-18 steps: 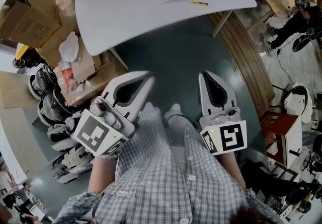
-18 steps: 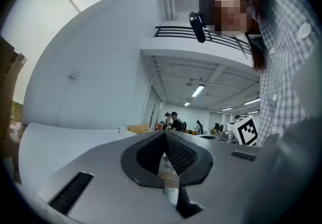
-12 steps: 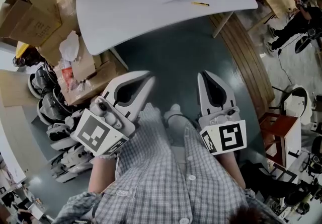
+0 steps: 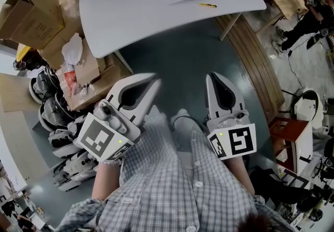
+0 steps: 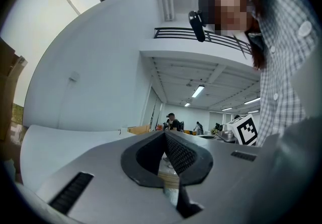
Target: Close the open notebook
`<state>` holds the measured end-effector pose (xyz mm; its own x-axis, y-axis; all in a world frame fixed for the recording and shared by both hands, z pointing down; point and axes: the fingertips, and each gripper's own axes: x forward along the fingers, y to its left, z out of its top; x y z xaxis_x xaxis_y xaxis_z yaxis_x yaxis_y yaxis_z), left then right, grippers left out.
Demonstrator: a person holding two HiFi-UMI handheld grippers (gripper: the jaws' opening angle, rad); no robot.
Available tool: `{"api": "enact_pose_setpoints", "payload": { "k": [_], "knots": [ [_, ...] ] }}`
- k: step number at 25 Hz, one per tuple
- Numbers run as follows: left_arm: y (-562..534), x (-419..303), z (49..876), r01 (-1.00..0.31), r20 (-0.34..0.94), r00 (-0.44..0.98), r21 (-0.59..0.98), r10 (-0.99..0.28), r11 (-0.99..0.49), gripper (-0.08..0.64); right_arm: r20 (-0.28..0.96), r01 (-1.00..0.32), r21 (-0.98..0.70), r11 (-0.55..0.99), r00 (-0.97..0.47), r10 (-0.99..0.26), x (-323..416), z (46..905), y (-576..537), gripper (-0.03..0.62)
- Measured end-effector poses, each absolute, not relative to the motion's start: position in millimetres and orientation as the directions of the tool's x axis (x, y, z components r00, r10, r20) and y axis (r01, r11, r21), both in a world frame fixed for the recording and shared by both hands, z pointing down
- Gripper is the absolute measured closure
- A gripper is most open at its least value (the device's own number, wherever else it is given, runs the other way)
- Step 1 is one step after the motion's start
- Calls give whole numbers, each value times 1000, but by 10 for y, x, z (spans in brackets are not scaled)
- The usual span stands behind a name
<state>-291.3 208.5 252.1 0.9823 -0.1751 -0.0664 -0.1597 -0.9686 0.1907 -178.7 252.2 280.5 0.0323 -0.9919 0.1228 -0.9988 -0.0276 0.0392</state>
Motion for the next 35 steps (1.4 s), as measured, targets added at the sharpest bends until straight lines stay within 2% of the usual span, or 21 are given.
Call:
{"api": "enact_pose_setpoints", "payload": {
  "k": [12, 35],
  "knots": [
    [2113, -2822, 2519, -146, -68, 985, 162, -159, -976, 555, 113, -999, 45, -24, 29, -993, -1794, 2803, 2481, 568],
    [1580, -2251, 2394, -208, -74, 973, 138, -220, -968, 555, 119, -996, 82, 34, -25, -993, -1142, 2739, 1849, 568]
  ]
}}
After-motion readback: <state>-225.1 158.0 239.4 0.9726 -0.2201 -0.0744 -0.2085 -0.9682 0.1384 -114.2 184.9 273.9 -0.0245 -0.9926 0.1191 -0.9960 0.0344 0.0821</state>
